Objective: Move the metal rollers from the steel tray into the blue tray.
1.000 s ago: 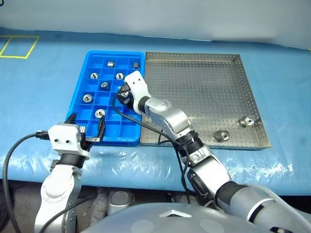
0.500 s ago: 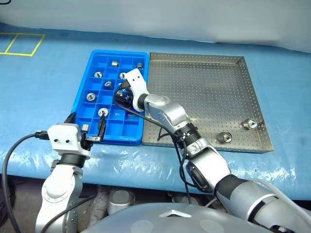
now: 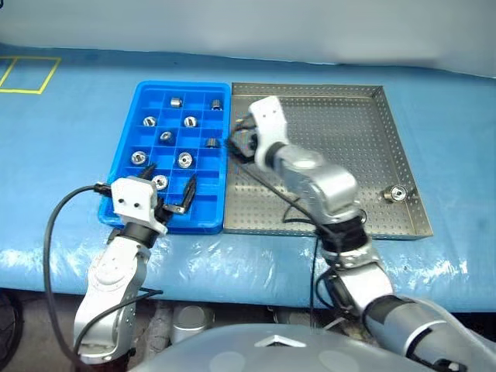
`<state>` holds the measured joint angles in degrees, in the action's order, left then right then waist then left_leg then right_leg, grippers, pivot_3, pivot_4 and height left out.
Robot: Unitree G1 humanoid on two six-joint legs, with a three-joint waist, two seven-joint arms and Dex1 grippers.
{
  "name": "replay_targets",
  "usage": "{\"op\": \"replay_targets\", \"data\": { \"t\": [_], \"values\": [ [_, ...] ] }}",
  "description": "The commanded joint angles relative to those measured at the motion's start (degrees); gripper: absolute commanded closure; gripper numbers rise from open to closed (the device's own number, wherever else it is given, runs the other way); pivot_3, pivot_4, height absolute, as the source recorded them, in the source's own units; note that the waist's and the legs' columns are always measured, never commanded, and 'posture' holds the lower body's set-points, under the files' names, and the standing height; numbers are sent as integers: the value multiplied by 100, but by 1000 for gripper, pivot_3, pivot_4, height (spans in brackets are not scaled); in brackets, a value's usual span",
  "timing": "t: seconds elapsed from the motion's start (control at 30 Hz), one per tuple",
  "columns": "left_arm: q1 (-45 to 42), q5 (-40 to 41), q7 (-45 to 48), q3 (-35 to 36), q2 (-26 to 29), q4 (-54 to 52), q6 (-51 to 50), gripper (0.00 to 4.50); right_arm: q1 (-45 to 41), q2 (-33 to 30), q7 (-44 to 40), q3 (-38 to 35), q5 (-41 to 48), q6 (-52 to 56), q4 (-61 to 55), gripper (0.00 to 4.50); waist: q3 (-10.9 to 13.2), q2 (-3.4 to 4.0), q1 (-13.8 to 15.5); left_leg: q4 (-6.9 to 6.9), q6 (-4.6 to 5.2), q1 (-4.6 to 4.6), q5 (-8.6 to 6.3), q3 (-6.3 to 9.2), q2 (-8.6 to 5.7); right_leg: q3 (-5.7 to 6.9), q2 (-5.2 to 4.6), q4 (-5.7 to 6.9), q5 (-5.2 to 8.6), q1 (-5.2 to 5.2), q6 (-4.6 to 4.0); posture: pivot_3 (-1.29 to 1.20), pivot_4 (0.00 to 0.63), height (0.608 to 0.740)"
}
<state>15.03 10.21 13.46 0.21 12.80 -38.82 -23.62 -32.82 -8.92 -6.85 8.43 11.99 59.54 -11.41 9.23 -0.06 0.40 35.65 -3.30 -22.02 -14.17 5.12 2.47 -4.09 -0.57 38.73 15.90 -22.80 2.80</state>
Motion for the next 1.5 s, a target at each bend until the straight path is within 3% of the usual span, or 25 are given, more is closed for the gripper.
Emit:
{"op": "replay_targets", "data": {
  "t": [0.03, 0.3, 0.47, 0.63, 0.9, 1.17, 1.37, 1.5],
  "values": [
    [-282, -32, 345, -286, 206, 178, 158, 0, 215, -484, 26, -503, -20, 781, -944, 22, 0, 1, -142, -1, 1, 0, 0, 0, 2, 0, 3, 1, 0, 0, 0, -34, 150, 740],
    [-1040, -15, 1064, -947, 412, 819, 527, 0, 700, -1353, -17, -1463, -18, 2061, -1491, 22, 2, 3, -555, -2, 6, 6, -3, -6, 7, -11, 11, 9, 1, -1, 0, -115, 150, 740],
    [-1550, 7, 1522, -1336, 417, 1222, 690, 0, 819, -1332, -231, -1973, 163, 3094, -1805, 22, 2, 3, -645, 9, 7, 4, -3, -7, 6, -14, 12, 12, 0, 0, 2, -138, 150, 740],
    [-1798, 93, 1894, -1627, 404, 1425, 721, 0, 1084, -1419, -367, -2267, 597, 3296, -1931, 22, 2, 4, -730, 14, 10, 2, -5, -8, 5, -16, 12, 12, -1, 0, 4, -151, 150, 740],
    [-1715, 102, 2163, -1859, 454, 1423, 666, 0, 1607, -1816, -117, -2118, 1930, 3296, -1948, 22, 2, 3, -817, 21, 17, 4, -9, -10, 6, -22, 17, 13, -1, 4, 8, -149, 150, 740],
    [-1576, 66, 2135, -1920, 372, 1380, 712, 0, 1521, -2184, 640, -1814, 3148, 3296, -1535, 22, 2, 2, -777, 31, 17, 3, -9, -13, 5, -30, 17, 12, -1, 7, 26, -124, 150, 740],
    [-1437, 14, 2016, -1914, 313, 1323, 756, 0, 1445, -2618, 1177, -1526, 3571, 3296, -1156, 22, 2, 1, -710, 31, 19, 5, -10, -15, 4, -31, 17, 11, 0, 9, 27, -86, 150, 740],
    [-1388, -16, 1962, -1893, 320, 1306, 761, 0, 1305, -2803, 1316, -1303, 3878, 3296, -1080, 975, 3, 0, -657, 33, 19, 8, -10, -15, 4, -31, 17, 10, 1, 13, 34, -72, 150, 740]
  ]
}}
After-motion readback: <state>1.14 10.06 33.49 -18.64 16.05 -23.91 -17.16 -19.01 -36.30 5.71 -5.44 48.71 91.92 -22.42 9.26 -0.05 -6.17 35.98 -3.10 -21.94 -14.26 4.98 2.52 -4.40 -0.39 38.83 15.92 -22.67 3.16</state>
